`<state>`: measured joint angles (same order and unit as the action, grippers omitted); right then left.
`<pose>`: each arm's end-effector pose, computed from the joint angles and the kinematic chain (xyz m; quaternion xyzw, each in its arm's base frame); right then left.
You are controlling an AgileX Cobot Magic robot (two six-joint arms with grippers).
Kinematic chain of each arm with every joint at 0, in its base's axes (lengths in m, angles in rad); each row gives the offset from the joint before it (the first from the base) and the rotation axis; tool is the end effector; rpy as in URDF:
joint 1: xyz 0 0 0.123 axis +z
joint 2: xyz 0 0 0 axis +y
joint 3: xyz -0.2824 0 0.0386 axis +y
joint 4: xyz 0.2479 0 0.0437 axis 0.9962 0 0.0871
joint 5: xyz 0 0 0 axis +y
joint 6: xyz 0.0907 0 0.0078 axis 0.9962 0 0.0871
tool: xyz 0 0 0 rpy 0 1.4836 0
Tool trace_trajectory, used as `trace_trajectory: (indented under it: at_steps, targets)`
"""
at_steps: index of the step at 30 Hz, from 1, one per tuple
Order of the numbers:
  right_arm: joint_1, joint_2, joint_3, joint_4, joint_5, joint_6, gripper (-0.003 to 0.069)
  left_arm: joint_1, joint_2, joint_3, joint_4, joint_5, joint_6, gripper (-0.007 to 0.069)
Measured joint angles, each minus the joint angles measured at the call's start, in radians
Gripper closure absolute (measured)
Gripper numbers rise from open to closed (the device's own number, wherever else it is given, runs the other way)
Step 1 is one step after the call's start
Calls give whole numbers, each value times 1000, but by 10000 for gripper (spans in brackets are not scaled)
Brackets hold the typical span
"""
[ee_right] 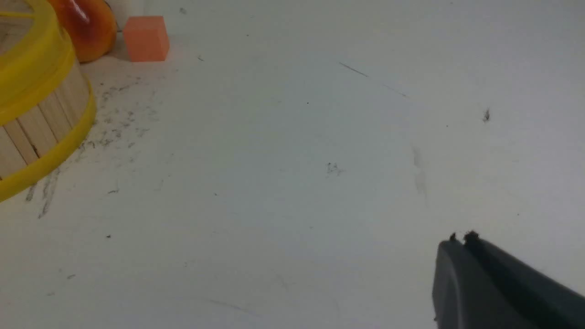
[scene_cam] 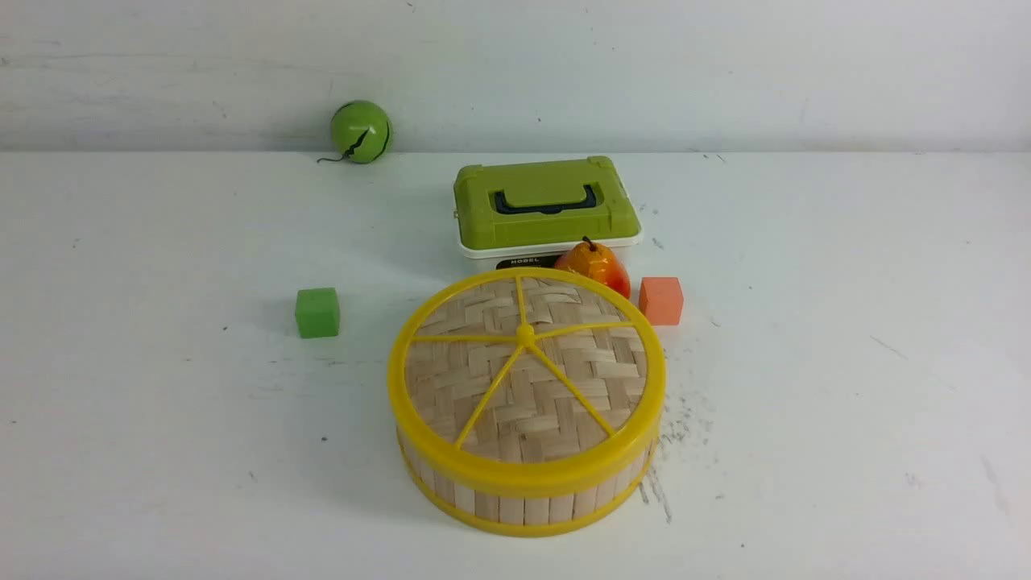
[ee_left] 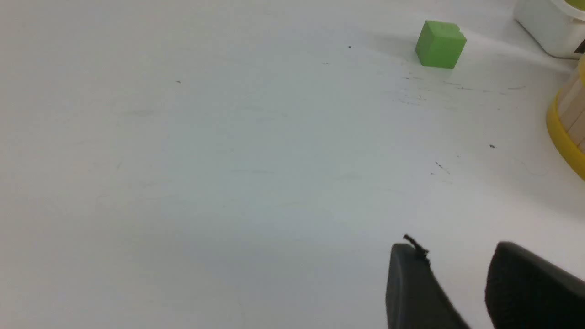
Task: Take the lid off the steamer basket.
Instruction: Use the right arm to lift the lid of the steamer
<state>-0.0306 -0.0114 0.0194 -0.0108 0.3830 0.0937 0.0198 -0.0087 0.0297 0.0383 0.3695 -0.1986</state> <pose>0.0522 -0.0020 0.1727 0.0472 0.8046 0.0141 0.5918 0.0528 0.0023 0.1703 -0.0776 0.8020 -0.0368 0.5911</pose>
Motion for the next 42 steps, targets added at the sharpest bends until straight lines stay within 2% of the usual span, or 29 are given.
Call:
trace_trajectory:
  at_steps: [30,37,39,42]
  targets:
    - [0,0,0,-1,0,0,635,0,0,0,0,0,0,386]
    - [0,0,0,-63,1,0,627,0,0,0,0,0,0,385]
    - [0,0,0,-25,1,8,624,0,0,0,0,0,0,385]
    - [0,0,0,131,1,75,620,0,0,0,0,0,0,385]
